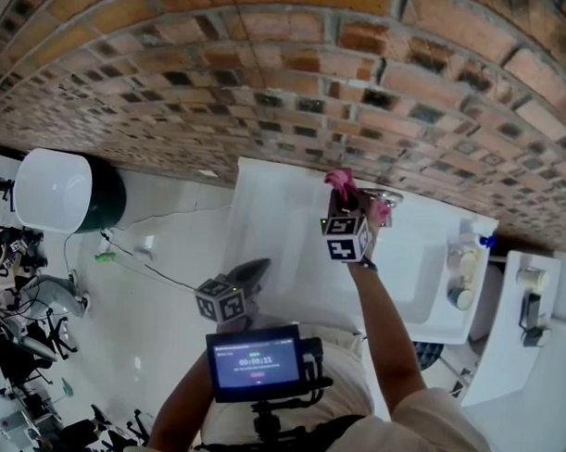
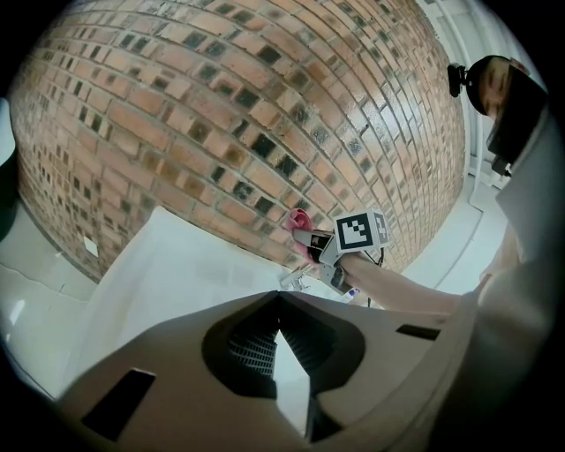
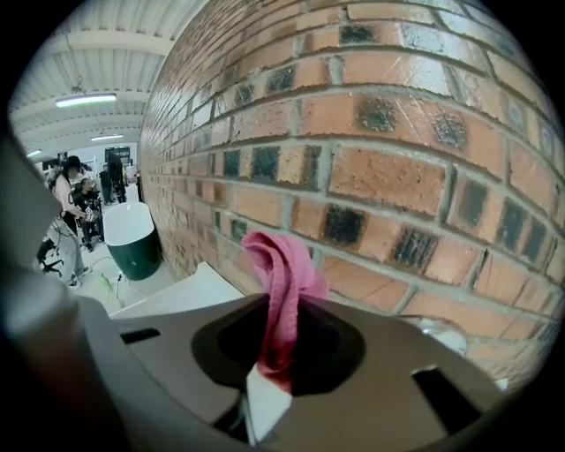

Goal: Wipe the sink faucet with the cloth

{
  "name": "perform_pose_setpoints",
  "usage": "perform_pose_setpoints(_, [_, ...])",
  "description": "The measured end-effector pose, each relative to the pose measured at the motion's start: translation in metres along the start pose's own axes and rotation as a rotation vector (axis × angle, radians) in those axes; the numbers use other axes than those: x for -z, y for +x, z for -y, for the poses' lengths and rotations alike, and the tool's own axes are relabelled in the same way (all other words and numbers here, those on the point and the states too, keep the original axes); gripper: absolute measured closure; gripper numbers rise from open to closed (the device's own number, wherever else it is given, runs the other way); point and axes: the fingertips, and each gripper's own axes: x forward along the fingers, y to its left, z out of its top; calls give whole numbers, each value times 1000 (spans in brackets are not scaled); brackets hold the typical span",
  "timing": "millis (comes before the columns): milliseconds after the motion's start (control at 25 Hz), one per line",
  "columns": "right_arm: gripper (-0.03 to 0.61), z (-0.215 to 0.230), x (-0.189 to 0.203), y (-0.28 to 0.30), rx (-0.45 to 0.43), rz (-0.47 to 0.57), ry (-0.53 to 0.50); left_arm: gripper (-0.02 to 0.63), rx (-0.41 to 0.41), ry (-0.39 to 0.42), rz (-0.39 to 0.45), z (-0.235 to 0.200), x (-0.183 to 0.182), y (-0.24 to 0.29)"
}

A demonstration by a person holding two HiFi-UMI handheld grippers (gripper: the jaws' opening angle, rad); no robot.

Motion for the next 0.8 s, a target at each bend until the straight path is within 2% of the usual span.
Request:
perform_pose_setpoints(320, [518, -1, 0, 3, -4, 13, 1, 621, -23, 4, 12, 1, 2, -3])
perform_pose_setpoints(400, [518, -3, 4, 10, -37, -3, 72, 620, -28, -2, 21, -1, 4, -3])
perform_pose_setpoints(520, [520, -3, 19, 19, -117, -67, 267, 620, -38, -16, 28, -1, 8, -5])
perform_pose_setpoints(640, [520, -4, 46, 22, -143, -152, 373, 621, -47, -20, 33, 5, 12, -9])
perform_pose_setpoints(720, [520, -9, 62, 31, -174, -201, 393, 621, -63, -22, 52, 4, 10, -13])
perform_pose_setpoints(800, [520, -17, 71, 31, -215, -221, 341, 621, -74, -21, 72, 5, 4, -14])
